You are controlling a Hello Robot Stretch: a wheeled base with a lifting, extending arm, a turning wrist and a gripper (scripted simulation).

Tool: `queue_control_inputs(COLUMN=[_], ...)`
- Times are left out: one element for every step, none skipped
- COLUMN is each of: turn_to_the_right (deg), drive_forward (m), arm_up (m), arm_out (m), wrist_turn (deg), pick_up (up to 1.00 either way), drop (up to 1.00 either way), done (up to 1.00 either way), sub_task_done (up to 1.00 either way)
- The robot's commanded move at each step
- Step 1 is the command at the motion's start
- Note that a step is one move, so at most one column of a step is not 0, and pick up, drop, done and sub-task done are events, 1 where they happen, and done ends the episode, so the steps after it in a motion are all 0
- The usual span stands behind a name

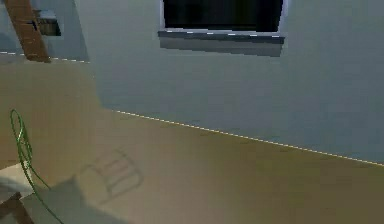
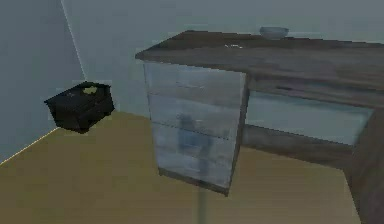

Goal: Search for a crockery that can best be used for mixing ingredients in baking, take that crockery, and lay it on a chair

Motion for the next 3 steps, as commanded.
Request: queue_control_inputs(turn_to_the_right=[0.0, -33.0, 0.0], drive_forward=[0.55, 0.00, 1.00], arm_up=[0.00, 0.00, 0.00], arm_out=[0.00, 0.00, 0.00], wrist_turn=[0.0, 0.0, 0.0], pick_up=[0.00, 0.00, 0.00], drop=[0.00, 0.00, 0.00], done=[0.00, 0.00, 0.00], sub_task_done=[0.00, 0.00, 0.00])
